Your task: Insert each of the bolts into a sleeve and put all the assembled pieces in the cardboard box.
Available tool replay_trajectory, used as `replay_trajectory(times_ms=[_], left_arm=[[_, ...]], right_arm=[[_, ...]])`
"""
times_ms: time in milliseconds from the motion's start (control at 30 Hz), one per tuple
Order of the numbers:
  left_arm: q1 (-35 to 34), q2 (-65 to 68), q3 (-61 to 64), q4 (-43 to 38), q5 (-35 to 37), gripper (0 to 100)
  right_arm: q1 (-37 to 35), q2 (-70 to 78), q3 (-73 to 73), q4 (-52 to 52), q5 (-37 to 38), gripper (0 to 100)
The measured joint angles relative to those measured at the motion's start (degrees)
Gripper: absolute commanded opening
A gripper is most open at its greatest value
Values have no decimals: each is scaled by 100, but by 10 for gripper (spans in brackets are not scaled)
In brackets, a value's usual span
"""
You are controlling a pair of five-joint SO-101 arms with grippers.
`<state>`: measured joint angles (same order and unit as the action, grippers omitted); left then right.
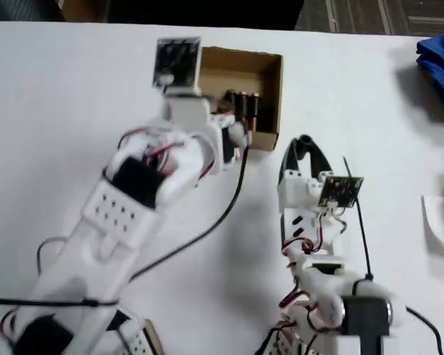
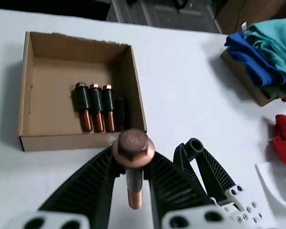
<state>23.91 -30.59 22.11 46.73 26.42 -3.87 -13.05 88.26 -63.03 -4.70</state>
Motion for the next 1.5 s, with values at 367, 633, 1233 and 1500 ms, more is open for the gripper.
replay_trajectory(times_ms=[367, 633, 1233, 1500], left_arm=[[378, -624, 1996, -3305, -677, 25], [387, 765, 941, -3341, -826, 25], [844, 1169, 765, -3341, -879, 25], [853, 1169, 765, -3341, -879, 25]], right_arm=[[-659, 220, 396, -1451, 1020, 20], [-712, 220, 396, -1451, 1055, 20], [-695, 220, 396, -1459, 1055, 20], [-695, 220, 396, -1459, 1055, 20]])
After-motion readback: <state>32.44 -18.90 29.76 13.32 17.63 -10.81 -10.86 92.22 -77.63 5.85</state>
